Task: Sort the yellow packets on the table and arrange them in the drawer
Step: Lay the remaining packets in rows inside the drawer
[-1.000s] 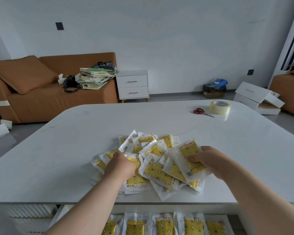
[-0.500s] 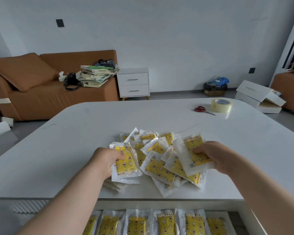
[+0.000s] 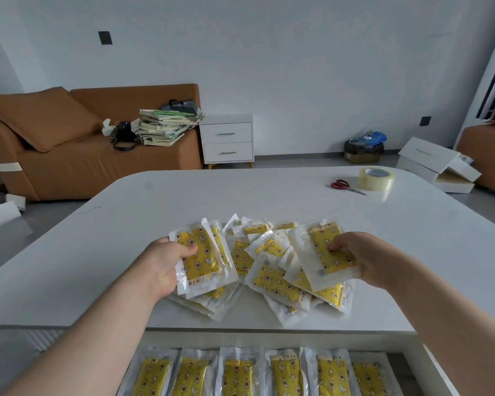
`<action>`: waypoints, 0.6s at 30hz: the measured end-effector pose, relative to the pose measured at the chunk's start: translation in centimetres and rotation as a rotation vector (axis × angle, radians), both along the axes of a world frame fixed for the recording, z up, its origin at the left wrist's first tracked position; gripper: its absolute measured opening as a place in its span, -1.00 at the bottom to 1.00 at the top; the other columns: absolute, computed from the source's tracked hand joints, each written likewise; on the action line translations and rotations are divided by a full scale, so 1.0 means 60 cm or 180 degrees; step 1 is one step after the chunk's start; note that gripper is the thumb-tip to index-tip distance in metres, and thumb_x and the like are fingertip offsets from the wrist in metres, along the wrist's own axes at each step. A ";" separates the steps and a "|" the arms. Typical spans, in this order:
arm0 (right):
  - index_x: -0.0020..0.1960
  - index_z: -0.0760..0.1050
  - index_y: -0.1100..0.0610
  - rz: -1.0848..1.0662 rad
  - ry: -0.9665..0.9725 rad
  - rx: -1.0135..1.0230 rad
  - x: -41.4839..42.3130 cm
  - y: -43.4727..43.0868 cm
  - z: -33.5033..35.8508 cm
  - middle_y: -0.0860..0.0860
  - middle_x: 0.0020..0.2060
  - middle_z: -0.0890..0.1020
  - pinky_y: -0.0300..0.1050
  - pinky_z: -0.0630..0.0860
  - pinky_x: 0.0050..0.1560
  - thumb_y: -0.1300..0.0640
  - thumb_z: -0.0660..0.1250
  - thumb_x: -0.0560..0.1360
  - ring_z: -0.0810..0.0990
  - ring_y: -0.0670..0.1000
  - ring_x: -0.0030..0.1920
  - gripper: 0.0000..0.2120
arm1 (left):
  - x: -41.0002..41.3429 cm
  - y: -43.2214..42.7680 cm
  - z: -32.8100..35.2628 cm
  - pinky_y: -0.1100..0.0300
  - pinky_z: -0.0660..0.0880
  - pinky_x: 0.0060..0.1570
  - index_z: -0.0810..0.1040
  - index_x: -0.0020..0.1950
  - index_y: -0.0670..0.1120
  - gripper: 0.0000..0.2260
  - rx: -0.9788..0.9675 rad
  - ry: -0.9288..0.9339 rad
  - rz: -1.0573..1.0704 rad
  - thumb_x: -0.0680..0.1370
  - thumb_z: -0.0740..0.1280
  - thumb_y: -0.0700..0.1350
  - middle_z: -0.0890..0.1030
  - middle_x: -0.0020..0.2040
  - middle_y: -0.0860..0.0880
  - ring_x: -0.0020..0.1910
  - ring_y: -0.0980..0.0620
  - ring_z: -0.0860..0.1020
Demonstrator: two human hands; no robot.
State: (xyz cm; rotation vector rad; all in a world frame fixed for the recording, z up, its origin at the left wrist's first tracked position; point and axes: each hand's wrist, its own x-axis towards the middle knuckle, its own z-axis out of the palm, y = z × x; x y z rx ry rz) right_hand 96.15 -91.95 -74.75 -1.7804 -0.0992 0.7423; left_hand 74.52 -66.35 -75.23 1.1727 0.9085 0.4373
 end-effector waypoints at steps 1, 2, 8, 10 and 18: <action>0.08 0.55 0.26 0.0126 -0.0056 -0.0022 -0.003 -0.003 0.002 0.25 0.02 0.66 0.17 0.59 0.15 0.33 0.32 0.48 0.66 0.26 0.01 -0.82 | -0.003 0.000 0.002 -0.22 0.57 -0.04 0.55 0.22 -0.24 -0.73 -0.0028 -0.0026 -0.0039 0.53 0.31 -0.39 0.63 0.11 -0.30 0.04 -0.28 0.63; 0.11 0.56 0.25 0.0274 -0.0110 -0.0031 -0.006 -0.008 0.004 0.24 0.02 0.68 0.19 0.58 0.16 0.35 0.32 0.49 0.66 0.27 0.04 -0.79 | -0.006 0.000 0.003 -0.20 0.57 -0.06 0.55 0.21 -0.24 -0.73 -0.0054 -0.0048 -0.0071 0.53 0.31 -0.39 0.64 0.11 -0.30 0.03 -0.28 0.63; 0.19 0.56 0.26 0.1471 -0.0463 -0.0120 -0.028 -0.055 0.017 0.19 0.04 0.71 0.22 0.58 0.17 0.39 0.37 0.49 0.69 0.23 0.05 -0.71 | -0.031 -0.009 0.014 -0.11 0.63 -0.21 0.58 0.15 -0.21 -0.77 0.0007 -0.0364 -0.0397 0.50 0.33 -0.35 0.66 0.07 -0.28 -0.04 -0.22 0.68; 0.17 0.57 0.29 0.1803 -0.0628 -0.0240 -0.036 -0.068 0.020 0.20 0.05 0.71 0.23 0.55 0.20 0.37 0.43 0.44 0.68 0.24 0.07 -0.70 | -0.037 -0.021 0.023 -0.12 0.64 -0.18 0.61 0.09 -0.19 -0.75 0.0167 -0.0456 -0.0752 0.42 0.39 -0.29 0.65 0.09 -0.28 -0.05 -0.21 0.68; -0.05 0.64 -0.02 0.3187 -0.1647 -0.1413 -0.098 -0.098 0.015 -0.11 -0.15 0.72 -0.19 0.54 0.02 0.14 0.54 0.37 0.66 -0.13 -0.14 -0.81 | -0.040 -0.115 0.024 0.03 0.65 -0.17 0.68 -0.10 -0.18 -0.79 0.1020 0.0624 -0.3309 0.30 0.54 -0.31 0.71 -0.07 -0.22 -0.11 -0.16 0.70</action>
